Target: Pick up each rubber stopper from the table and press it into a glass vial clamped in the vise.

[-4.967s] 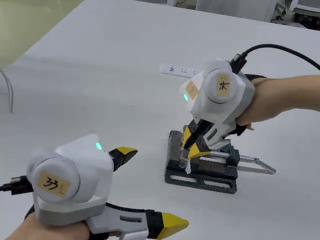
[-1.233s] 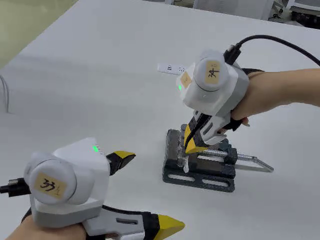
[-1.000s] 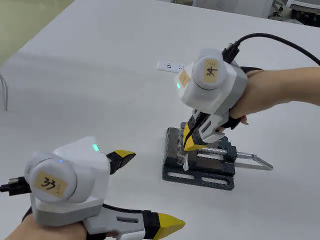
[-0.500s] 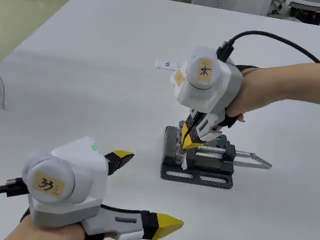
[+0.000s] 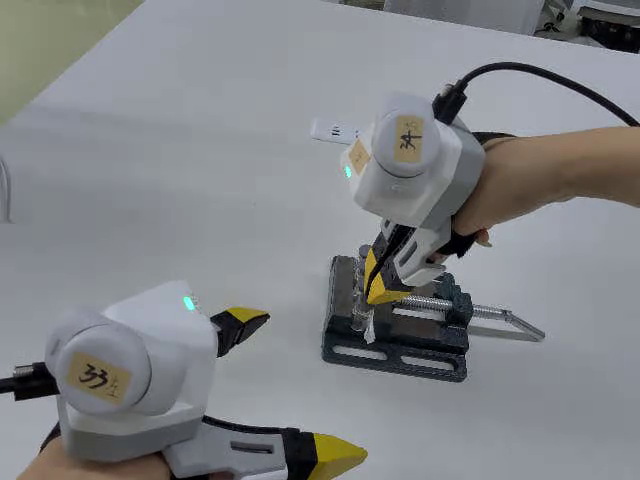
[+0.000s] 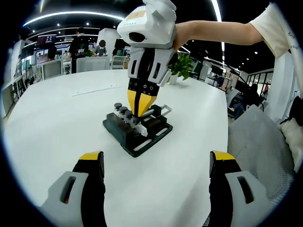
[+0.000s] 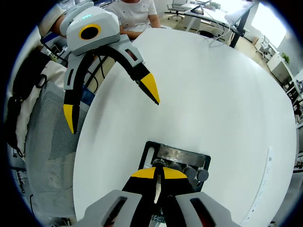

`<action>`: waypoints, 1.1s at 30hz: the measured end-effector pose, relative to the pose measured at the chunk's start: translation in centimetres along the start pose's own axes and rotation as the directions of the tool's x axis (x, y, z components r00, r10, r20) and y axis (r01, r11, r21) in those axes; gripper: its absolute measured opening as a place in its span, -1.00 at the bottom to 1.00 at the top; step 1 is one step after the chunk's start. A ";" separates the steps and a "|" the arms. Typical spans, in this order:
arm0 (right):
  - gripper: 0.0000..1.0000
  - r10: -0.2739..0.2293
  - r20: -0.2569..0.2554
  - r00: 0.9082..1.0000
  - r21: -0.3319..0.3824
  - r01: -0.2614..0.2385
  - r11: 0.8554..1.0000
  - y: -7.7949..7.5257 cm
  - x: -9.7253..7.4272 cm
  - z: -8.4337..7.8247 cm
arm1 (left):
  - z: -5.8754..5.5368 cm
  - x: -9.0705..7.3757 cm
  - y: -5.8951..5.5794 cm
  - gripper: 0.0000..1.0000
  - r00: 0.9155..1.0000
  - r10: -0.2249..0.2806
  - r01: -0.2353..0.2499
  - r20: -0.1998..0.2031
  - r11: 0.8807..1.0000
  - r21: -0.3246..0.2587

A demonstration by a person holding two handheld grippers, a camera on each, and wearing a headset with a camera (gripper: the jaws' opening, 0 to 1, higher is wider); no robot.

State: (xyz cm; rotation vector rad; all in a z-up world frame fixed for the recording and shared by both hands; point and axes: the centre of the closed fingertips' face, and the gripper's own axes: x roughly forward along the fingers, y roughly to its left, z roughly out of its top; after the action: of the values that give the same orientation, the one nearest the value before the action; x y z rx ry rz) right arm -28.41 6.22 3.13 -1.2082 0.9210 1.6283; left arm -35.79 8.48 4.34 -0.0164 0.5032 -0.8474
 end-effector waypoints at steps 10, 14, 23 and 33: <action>-1.00 -0.025 -0.015 1.000 0.069 0.026 0.997 0.1 0.1 0.1 | 0.0 0.2 0.1 0.82 1.000 0.001 -0.001 0.001 1.000 -0.004; -1.00 -0.023 -0.006 1.000 0.082 0.023 0.996 0.0 0.1 0.1 | -0.1 0.3 0.2 0.82 1.000 -0.001 0.001 0.001 1.000 -0.005; -1.00 -0.010 -0.025 1.000 0.079 0.012 0.997 -0.1 0.3 0.2 | -0.4 0.4 0.6 0.82 1.000 0.004 -0.004 0.003 1.000 -0.018; -1.00 0.003 -0.067 0.998 0.059 0.000 0.998 0.1 0.6 0.3 | -0.9 0.5 0.6 0.81 1.000 0.006 -0.006 0.002 0.999 -0.035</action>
State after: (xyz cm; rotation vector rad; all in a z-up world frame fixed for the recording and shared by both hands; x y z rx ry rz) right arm -28.65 6.64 2.59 -1.2277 1.0051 1.5593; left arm -35.44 8.70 3.18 -0.0479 0.5155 -0.8326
